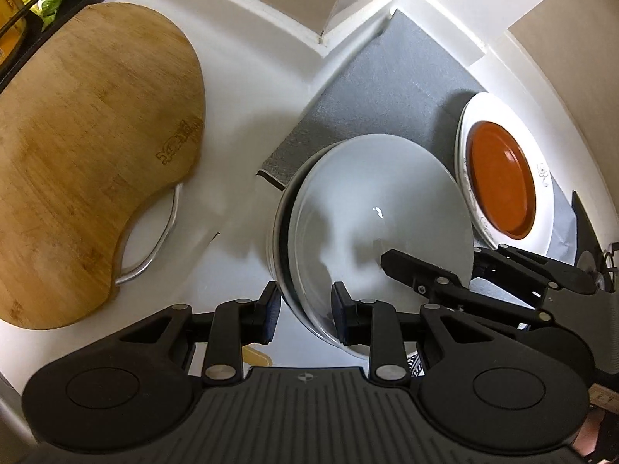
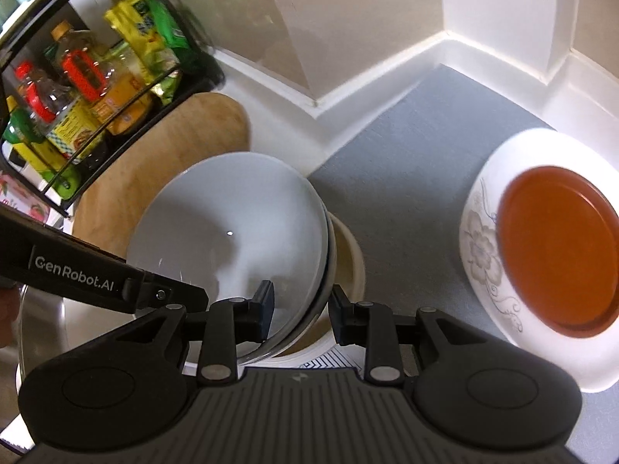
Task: Organize plates and bowls
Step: 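Lift the nested bowls with both grippers toward the plate stack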
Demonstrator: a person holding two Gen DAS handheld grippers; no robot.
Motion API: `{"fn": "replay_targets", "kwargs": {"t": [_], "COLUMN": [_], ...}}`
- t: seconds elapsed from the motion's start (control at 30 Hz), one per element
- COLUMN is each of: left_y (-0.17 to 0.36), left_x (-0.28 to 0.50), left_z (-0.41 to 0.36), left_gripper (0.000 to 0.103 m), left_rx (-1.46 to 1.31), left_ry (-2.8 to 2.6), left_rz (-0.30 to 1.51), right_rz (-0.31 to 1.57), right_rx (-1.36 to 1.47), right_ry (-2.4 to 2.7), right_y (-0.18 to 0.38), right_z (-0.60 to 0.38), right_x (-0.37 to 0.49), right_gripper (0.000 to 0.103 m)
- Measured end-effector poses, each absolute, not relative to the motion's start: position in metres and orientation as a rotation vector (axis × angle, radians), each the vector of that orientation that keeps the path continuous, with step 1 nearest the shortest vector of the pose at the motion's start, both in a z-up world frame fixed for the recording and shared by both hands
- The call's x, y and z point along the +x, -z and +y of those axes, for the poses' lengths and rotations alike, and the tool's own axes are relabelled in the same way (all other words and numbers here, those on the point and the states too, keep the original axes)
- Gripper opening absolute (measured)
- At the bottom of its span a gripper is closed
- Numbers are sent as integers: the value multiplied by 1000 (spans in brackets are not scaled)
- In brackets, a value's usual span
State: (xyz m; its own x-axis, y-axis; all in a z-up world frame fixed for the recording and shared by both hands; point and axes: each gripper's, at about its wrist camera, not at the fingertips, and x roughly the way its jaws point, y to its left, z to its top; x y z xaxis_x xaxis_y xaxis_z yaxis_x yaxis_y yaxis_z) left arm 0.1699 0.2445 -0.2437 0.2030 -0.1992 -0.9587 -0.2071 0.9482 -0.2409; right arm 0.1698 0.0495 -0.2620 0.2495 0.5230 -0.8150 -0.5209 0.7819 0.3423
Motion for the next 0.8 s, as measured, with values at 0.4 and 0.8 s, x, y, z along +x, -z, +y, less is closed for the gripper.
{"fn": "replay_targets", "kwargs": {"t": [0.4, 0.8], "left_y": [219, 237], "left_x": [167, 173], "left_z": [250, 258], "left_gripper": [27, 22], "left_rx": [-273, -316], "left_ry": [24, 19], "left_rz": [1267, 1298], "right_rz": [1076, 1044], "right_rx": [76, 186], "right_ry": [-703, -731], "right_y": [248, 249], "right_z": [26, 4], "right_x": [177, 188], "right_gripper": [45, 25]}}
